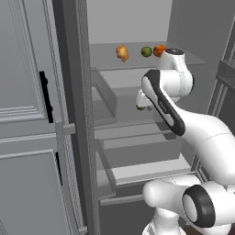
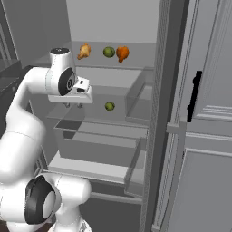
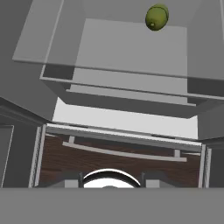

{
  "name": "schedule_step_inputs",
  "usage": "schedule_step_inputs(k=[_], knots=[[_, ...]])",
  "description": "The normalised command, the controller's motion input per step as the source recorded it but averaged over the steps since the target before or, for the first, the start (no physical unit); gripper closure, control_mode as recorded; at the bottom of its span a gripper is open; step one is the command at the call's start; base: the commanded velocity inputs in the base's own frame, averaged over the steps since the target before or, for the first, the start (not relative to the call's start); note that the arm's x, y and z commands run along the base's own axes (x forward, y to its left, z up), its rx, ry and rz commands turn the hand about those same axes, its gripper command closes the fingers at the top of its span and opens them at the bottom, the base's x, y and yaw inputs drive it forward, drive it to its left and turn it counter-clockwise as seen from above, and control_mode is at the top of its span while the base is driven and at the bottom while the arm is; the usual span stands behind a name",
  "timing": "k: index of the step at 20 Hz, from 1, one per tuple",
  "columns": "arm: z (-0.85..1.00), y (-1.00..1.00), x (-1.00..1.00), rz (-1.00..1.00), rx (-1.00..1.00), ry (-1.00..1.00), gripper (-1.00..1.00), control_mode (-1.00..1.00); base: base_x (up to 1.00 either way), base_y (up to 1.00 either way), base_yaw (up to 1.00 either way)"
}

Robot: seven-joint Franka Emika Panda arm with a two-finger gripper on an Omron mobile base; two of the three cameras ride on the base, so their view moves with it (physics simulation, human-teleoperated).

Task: Place one lime and one chicken drumstick in each tupperware on the nearby counter, to pack two identical lunches.

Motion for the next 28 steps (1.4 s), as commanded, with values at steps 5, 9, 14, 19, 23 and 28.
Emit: schedule_step_inputs(k=[5, 9, 14, 19, 23, 28], knots=[[-0.08, 0.06, -0.22, 0.03, -0.04, 0.01, -1.00, -1.00, 0.00, 0.00, 0.00], [-0.32, 0.29, -0.18, 0.03, -0.11, 0.12, -1.00, -1.00, 0.00, 0.00, 0.00], [-0.41, 0.23, -0.08, 0.03, -0.11, 0.04, -1.00, -1.00, 0.00, 0.00, 0.00], [-0.51, 0.34, -0.04, 0.00, -0.01, -0.04, -1.00, -1.00, 0.00, 0.00, 0.00], [-0.26, 0.08, 0.21, -0.13, 0.09, -0.21, -1.00, -1.00, 0.00, 0.00, 0.00], [0.04, -0.18, 0.23, -0.20, 0.04, -0.17, -1.00, -1.00, 0.00, 0.00, 0.00]])
